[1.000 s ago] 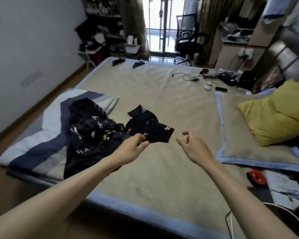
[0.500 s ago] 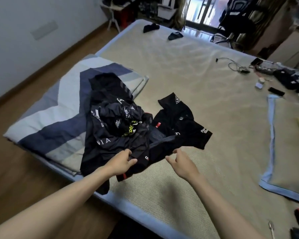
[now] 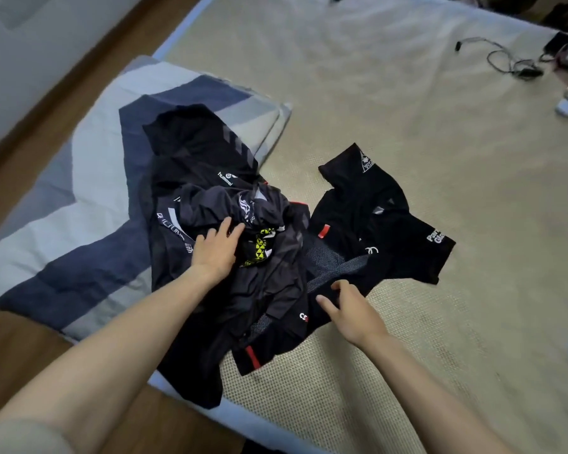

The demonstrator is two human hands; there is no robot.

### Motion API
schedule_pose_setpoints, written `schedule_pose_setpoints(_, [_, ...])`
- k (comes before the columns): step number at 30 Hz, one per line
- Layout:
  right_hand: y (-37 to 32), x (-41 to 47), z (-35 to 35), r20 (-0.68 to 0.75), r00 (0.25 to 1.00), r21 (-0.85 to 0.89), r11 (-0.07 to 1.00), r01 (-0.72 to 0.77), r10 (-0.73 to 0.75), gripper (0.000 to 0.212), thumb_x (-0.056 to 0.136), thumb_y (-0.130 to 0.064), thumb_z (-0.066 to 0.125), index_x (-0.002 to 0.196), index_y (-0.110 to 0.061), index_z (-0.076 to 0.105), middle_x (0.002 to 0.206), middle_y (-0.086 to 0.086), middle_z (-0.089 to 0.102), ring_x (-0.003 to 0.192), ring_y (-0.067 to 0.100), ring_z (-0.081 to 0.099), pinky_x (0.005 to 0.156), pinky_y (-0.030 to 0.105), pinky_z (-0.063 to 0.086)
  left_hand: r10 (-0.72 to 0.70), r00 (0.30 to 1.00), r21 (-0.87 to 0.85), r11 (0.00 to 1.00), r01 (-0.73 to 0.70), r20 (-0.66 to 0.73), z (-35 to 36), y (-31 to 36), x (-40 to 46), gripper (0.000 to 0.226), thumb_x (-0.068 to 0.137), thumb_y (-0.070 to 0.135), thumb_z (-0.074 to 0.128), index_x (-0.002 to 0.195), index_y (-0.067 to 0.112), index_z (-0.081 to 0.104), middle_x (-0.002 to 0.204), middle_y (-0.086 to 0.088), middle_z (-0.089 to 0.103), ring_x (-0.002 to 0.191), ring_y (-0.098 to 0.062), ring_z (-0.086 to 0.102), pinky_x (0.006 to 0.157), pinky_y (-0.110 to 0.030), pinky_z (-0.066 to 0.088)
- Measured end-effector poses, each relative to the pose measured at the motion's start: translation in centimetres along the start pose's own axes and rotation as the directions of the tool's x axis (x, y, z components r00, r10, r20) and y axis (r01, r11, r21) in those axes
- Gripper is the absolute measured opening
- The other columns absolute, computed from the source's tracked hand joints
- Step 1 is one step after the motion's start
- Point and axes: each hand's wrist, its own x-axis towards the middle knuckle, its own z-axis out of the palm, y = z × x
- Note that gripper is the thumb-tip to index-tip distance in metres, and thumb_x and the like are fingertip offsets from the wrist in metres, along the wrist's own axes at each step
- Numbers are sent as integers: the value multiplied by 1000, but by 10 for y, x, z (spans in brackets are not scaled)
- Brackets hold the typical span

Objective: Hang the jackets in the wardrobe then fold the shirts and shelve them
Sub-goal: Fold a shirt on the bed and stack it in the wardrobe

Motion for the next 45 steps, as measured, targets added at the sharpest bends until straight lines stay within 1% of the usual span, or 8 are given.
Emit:
schedule_pose_setpoints(6, [3, 17, 9, 45, 999, 54, 999, 3, -6, 56, 99, -57, 49, 139, -18, 46, 126, 2, 57, 111, 18, 60, 95, 40, 52, 90, 983, 69, 992, -102, 159, 18, -6, 17, 26, 97, 18, 51, 119, 26, 63, 128, -2, 64, 120, -27, 60, 93, -38, 43])
schedule_pose_setpoints(15, [-33, 15, -4, 136, 989, 256, 967, 23, -59, 49, 98, -53, 56, 129, -16, 54, 86, -10, 60, 95, 13, 63, 89, 35, 51, 576, 815, -191, 809, -556, 65, 23, 56, -122, 13, 95, 29, 57, 100, 20, 65, 99, -1, 65, 93, -24, 66, 81, -35, 51])
schedule_pose_setpoints(22, [-57, -6, 45, 399, 914, 443, 855, -270, 81, 78, 88, -63, 64, 138, -8, 43, 127, 6, 61, 116, 23, 61, 101, 36, 49, 710, 690, 92, 703, -705, -141, 29, 88, -191, 11, 76, 20, 60, 66, 24, 61, 65, 7, 56, 56, -12, 55, 53, -26, 46])
schedule_pose_setpoints(28, [-51, -25, 95, 295, 935, 289, 915, -283, 195, 67, 89, -55, 69, 128, -4, 50, 132, 16, 64, 124, 34, 59, 100, 35, 45, 774, 625, 74, 632, -771, -101, 65, 101, -218, 4, 71, 25, 68, 72, 27, 64, 69, 10, 60, 58, -10, 55, 56, -23, 46])
schedule_pose_setpoints(31, [-44, -30, 104, 284, 941, 222, 942, -251, 183, 64, 91, -50, 67, 131, -5, 45, 135, 17, 61, 126, 35, 58, 101, 37, 45, 672, 738, -188, 718, -670, -65, 80, 82, -218, 11, 79, 31, 64, 90, 30, 67, 86, 11, 64, 73, -9, 63, 66, -25, 51])
schedule_pose_setpoints(35, [-40, -36, 109, 138, 989, 138, 987, -79, 60, 56, 92, -43, 67, 132, -11, 44, 136, 11, 54, 122, 32, 59, 99, 40, 48, 238, 971, -465, 858, -220, -19, 96, 29, -184, 25, 92, 25, 50, 114, 23, 62, 113, 4, 61, 102, -21, 64, 86, -35, 49])
schedule_pose_setpoints(41, [-69, -23, 119, 150, 842, -154, 829, 537, -518, 48, 97, -27, 55, 144, -19, 44, 143, -2, 48, 126, 23, 51, 104, 38, 44, -98, 957, -449, 867, 216, 272, 133, -7, -122, 79, 91, 31, 66, 156, 22, 23, 154, -1, 35, 134, -30, 43, 106, -45, 41])
schedule_pose_setpoints(45, [-81, -3, 136, 323, 808, -293, 760, 580, -493, 72, 97, -32, 53, 159, -17, 21, 165, 1, 27, 142, 26, 39, 113, 43, 36, -139, 982, -650, 736, 190, 131, 153, 0, -109, 30, 90, 32, 69, 118, 26, 62, 119, 3, 59, 115, -24, 56, 96, -40, 43])
